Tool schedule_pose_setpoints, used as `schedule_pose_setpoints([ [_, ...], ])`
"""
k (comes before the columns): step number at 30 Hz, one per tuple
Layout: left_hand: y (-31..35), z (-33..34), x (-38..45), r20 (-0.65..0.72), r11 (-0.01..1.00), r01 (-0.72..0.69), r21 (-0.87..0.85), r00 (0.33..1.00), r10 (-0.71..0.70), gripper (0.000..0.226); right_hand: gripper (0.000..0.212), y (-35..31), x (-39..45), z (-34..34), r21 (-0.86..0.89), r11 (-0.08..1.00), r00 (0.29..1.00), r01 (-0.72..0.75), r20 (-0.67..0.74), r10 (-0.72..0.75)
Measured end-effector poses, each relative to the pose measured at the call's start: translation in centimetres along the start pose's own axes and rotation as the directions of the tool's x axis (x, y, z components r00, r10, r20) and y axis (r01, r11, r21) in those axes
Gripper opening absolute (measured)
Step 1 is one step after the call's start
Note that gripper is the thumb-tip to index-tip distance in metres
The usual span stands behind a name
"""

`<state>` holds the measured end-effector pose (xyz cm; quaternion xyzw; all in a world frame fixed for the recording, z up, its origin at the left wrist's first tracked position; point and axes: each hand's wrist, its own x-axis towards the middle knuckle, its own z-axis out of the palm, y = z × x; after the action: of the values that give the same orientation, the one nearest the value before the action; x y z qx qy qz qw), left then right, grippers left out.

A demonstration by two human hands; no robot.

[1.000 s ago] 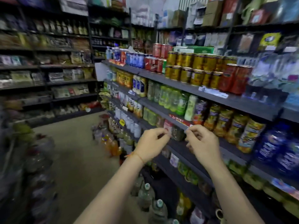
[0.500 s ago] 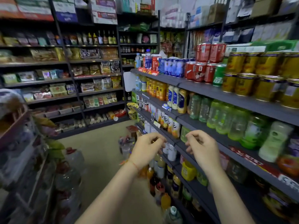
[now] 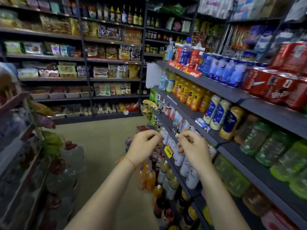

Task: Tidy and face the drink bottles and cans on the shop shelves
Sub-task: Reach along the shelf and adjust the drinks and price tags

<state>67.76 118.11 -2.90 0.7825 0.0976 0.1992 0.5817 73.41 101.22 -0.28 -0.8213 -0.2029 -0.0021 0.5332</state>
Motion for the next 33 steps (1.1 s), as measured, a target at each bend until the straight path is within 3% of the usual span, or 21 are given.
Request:
schedule_pose_setpoints([
  [7,-3.2,-8.0,16.6,-0.033,0.998,-0.056,-0.016,0.998,0.055,0.028,0.017,-3.3,15.5,10.1,-0.091,0.994,0.998,0.054,-0.006,-0.055],
  [11,-4.0,-10.0,25.7,0.027,0.994,-0.11,-0.019,0.994,0.11,0.025,0.016,-4.1,22.6,13.1,-0.098,0.994,0.998,0.052,-0.034,-0.055],
  [19,-5.7,-7.2,41.2,0.154,0.989,-0.142,0.029,0.979,0.136,0.025,0.012,-1.5,37.7,12.5,-0.074,0.996,0.952,0.041,-0.299,-0.061],
  [24,-4.6,-5.2,51.9,0.181,0.987,-0.157,0.018,0.972,0.151,0.021,0.023,-1.4,50.6,10.0,-0.2,0.975,0.897,0.1,-0.407,-0.175],
  [27,-3.8,-3.9,58.1,0.219,0.996,-0.092,-0.01,0.971,0.092,0.019,0.038,-2.0,58.4,8.1,-0.344,0.934,0.849,0.095,-0.462,-0.257],
  [30,-3.7,-3.3,62.8,0.196,0.989,0.024,-0.148,0.981,0.006,0.022,0.056,-2.6,65.8,7.0,-0.538,0.842,0.798,-0.038,-0.524,-0.299],
  [33,-4.3,-2.9,66.0,0.173,0.972,0.071,-0.225,0.984,-0.032,0.023,0.078,-2.7,71.0,6.6,-0.541,0.792,0.78,-0.283,-0.61,-0.137],
])
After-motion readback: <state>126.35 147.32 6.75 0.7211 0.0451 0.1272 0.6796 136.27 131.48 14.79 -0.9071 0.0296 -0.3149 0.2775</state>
